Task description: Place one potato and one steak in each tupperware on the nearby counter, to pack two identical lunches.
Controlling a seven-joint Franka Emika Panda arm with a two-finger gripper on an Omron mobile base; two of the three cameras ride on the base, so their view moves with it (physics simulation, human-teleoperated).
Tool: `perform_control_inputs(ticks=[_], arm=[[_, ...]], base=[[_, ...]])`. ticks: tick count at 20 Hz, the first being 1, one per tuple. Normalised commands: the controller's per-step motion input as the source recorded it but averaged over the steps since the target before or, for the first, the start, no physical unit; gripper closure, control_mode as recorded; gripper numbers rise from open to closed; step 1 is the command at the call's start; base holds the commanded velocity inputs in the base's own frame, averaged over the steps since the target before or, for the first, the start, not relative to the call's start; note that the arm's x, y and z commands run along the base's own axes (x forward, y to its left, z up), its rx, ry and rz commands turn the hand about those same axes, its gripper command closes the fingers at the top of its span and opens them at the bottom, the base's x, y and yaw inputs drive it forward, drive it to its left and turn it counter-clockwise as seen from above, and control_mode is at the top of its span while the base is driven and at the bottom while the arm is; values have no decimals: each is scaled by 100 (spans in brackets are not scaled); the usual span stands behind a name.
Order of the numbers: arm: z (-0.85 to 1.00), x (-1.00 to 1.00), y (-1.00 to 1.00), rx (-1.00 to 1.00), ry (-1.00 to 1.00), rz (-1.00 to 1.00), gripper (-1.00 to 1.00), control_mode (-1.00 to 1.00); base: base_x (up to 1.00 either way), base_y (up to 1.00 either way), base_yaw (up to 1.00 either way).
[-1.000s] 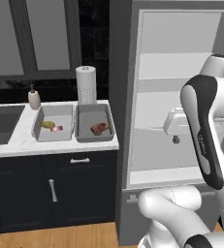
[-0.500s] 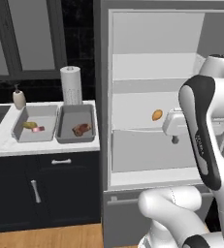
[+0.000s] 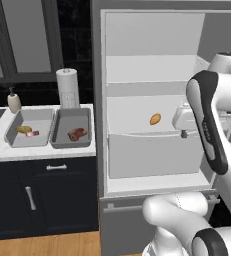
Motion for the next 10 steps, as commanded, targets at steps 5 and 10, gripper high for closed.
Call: perform_control_inputs(ticks=[5, 10], arm=[[-27, 96, -1, 0, -16, -12, -100, -100], [-51, 45, 0, 0, -37, -24, -100, -100]], base=[[0, 0, 0], [0, 0, 0]])
